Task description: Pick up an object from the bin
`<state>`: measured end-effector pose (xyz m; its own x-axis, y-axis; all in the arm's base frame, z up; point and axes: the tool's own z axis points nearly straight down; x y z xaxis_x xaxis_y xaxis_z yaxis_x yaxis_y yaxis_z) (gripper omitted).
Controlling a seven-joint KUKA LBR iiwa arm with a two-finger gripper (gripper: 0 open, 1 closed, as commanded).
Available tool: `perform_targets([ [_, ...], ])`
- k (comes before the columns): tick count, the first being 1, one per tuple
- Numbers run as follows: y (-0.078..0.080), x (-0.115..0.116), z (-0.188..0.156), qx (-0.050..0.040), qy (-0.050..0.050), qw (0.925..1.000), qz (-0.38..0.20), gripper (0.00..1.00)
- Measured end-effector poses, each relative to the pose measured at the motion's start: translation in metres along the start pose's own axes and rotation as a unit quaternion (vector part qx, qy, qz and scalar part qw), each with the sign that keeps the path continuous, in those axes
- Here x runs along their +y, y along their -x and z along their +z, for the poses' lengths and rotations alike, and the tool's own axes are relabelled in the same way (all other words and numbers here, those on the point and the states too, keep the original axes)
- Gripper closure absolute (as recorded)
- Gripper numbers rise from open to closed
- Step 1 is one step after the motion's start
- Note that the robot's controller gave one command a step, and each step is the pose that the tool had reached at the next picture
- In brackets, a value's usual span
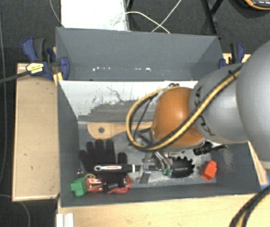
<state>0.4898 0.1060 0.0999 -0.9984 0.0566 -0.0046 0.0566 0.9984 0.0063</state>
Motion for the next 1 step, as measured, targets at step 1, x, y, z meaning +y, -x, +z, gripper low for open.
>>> perform_targets([
  [1,-0.0107,0.0314,0.0296,-0.0056,-0.005,0.9995,0.030,0.00],
])
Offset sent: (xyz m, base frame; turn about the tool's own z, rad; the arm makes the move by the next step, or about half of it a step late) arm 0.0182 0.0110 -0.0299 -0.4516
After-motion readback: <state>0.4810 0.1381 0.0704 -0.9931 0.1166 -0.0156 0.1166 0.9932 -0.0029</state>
